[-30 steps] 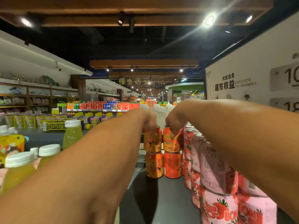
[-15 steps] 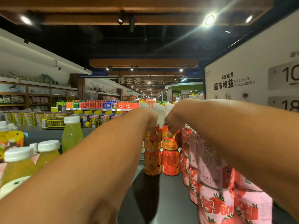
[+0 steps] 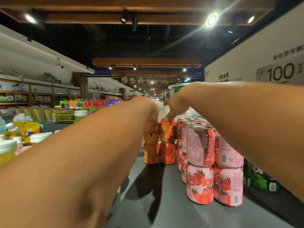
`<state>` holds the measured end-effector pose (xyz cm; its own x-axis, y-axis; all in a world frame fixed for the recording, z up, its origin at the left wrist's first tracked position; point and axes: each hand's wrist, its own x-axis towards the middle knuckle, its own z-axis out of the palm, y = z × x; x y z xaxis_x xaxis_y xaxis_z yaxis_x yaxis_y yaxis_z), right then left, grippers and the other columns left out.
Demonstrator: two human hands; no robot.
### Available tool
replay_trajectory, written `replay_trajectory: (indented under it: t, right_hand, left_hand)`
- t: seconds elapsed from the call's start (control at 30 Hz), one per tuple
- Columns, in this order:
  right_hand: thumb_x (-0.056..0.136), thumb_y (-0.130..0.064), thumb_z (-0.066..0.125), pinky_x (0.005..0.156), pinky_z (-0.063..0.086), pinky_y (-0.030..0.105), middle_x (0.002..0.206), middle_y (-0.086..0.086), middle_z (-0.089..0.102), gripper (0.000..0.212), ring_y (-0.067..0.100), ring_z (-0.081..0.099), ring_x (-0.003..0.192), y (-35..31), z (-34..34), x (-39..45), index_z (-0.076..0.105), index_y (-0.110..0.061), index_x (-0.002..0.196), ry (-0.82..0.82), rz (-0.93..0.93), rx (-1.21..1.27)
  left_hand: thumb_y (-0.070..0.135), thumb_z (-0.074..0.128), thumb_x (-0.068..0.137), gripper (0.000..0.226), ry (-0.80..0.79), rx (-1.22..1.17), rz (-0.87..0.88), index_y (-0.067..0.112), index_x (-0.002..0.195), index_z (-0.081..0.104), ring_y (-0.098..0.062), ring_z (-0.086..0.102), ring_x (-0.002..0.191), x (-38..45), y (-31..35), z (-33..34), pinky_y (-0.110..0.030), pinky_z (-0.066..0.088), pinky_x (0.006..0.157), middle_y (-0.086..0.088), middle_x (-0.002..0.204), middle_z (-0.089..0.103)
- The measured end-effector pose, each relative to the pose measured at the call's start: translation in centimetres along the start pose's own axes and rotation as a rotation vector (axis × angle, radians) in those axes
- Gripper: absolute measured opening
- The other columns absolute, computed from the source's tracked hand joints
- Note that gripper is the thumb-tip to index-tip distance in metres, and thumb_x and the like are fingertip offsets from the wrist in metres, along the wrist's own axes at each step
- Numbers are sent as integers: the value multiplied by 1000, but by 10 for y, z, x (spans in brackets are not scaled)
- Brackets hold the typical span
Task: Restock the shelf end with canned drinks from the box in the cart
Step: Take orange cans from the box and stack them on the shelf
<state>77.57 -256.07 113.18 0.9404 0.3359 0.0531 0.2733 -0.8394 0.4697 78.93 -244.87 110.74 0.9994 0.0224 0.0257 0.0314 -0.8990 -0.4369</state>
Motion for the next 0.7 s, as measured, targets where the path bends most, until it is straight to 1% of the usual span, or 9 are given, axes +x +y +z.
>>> replay_trajectory:
  t: [0.07, 0.13, 0.23, 0.37, 0.43, 0.47, 0.53, 0.6, 0.7]
  right_hand:
    - [87, -69, 50, 109, 35, 49, 149, 8, 42, 85, 32, 44, 132, 2, 4, -21, 31, -16, 151, 22, -3, -1]
    - [87, -70, 48, 109, 35, 50, 150, 7, 42, 84, 33, 44, 132, 4, 9, -42, 32, -18, 151, 58, -22, -3]
    - [88, -69, 49, 108, 37, 49, 148, 6, 44, 80, 32, 46, 131, 5, 16, -79, 31, -22, 150, 126, -46, 46]
    - [89, -63, 53, 99, 41, 40, 140, 7, 51, 72, 31, 51, 124, -4, 33, -132, 37, -21, 146, 287, -144, 129]
    - [89, -62, 53, 89, 43, 38, 134, 7, 55, 67, 30, 53, 119, -13, 44, -158, 43, -20, 139, 376, -161, 161]
    - [87, -63, 53, 85, 43, 37, 131, 7, 56, 65, 29, 54, 115, -19, 50, -171, 45, -20, 136, 412, -164, 206]
    - [85, -65, 54, 86, 47, 37, 127, 8, 57, 64, 29, 55, 111, -32, 62, -198, 48, -20, 130, 476, -178, 320]
    - [83, -66, 55, 92, 47, 42, 130, 10, 53, 67, 32, 53, 115, -48, 71, -227, 47, -19, 130, 525, -180, 415]
    - [79, -72, 52, 98, 43, 47, 129, 13, 51, 75, 33, 51, 116, -79, 84, -270, 47, -17, 131, 584, -183, 485]
  left_hand:
    - [46, 75, 83, 73, 48, -56, -21, 15, 143, 48, -30, 57, 118, -29, -2, -1, -48, 49, 100, -7, 136, 56]
    - [41, 75, 84, 70, 91, -81, -45, 16, 143, 48, -29, 56, 119, -59, -2, 3, -47, 48, 102, -7, 137, 55]
    - [37, 78, 82, 60, 151, -153, -88, 19, 134, 56, -26, 58, 111, -102, 9, 8, -43, 49, 98, -5, 125, 61]
    - [37, 70, 84, 42, 281, -231, -90, 21, 122, 61, -21, 56, 87, -169, 32, 17, -33, 47, 76, 1, 92, 60]
    - [38, 66, 86, 41, 335, -248, -118, 22, 123, 59, -24, 57, 90, -207, 42, 25, -31, 43, 74, -3, 101, 64]
    - [37, 66, 86, 44, 347, -245, -137, 22, 126, 57, -26, 59, 96, -225, 46, 29, -32, 45, 76, -4, 110, 65]
    - [40, 65, 86, 53, 370, -226, -178, 24, 135, 53, -29, 56, 110, -261, 47, 37, -38, 49, 87, -8, 123, 60]
    - [45, 64, 86, 58, 420, -237, -207, 23, 138, 49, -32, 49, 120, -298, 45, 44, -44, 47, 98, -10, 128, 54]
    - [44, 63, 87, 58, 468, -293, -239, 21, 139, 48, -34, 42, 127, -353, 43, 65, -45, 40, 105, -12, 131, 51]
